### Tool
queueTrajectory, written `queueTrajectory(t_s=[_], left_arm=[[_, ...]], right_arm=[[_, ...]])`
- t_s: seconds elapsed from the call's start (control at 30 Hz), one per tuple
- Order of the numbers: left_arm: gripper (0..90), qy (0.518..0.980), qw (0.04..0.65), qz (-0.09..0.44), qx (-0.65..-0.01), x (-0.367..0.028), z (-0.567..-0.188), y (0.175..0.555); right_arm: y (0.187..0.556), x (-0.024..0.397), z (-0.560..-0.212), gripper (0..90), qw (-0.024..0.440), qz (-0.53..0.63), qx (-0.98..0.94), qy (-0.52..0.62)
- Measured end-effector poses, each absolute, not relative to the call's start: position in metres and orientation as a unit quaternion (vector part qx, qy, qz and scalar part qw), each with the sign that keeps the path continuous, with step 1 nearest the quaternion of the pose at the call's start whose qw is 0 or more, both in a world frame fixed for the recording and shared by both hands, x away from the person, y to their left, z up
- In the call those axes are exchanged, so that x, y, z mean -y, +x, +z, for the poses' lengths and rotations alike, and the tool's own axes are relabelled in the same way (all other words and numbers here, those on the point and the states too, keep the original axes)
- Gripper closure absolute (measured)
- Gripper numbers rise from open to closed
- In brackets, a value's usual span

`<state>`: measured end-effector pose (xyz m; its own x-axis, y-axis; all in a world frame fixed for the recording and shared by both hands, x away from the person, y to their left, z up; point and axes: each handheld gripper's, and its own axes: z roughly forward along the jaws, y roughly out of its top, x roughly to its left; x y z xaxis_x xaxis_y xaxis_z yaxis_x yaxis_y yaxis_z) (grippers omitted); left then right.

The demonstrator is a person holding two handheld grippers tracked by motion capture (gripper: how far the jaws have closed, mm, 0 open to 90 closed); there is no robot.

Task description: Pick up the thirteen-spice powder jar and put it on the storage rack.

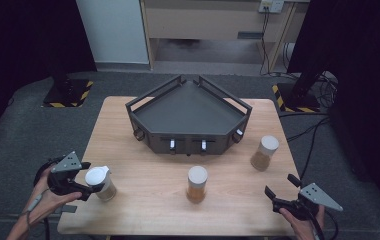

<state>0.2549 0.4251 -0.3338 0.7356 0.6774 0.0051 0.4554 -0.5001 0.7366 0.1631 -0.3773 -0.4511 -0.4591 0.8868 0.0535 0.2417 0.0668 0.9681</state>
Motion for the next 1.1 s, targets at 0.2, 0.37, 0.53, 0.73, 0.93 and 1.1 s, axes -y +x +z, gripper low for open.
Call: queueTrajectory(t_s=[0.2,0.37,0.53,0.73,0.93,1.1], left_arm=[[9.1,0.850,0.380,0.148,-0.332,-0.426,-0.342,0.254],[11.2,0.842,0.390,0.154,-0.339,-0.427,-0.349,0.250],[13.6,0.839,0.395,0.156,-0.341,-0.430,-0.356,0.249],[24.4,0.832,0.415,0.157,-0.332,-0.434,-0.366,0.247],[29.3,0.833,0.417,0.164,-0.325,-0.432,-0.366,0.245],[29.4,0.835,0.411,0.164,-0.327,-0.429,-0.364,0.245]], right_arm=[[0.163,0.377,-0.451,3.5,0.301,0.535,-0.665,0.425],[0.163,0.377,-0.451,3.7,0.302,0.535,-0.665,0.425],[0.163,0.377,-0.451,3.7,0.301,0.535,-0.665,0.425],[0.163,0.377,-0.451,3.7,0.301,0.534,-0.665,0.426],[0.163,0.378,-0.452,3.7,0.301,0.534,-0.665,0.426],[0.164,0.378,-0.452,3.7,0.301,0.535,-0.665,0.426]])
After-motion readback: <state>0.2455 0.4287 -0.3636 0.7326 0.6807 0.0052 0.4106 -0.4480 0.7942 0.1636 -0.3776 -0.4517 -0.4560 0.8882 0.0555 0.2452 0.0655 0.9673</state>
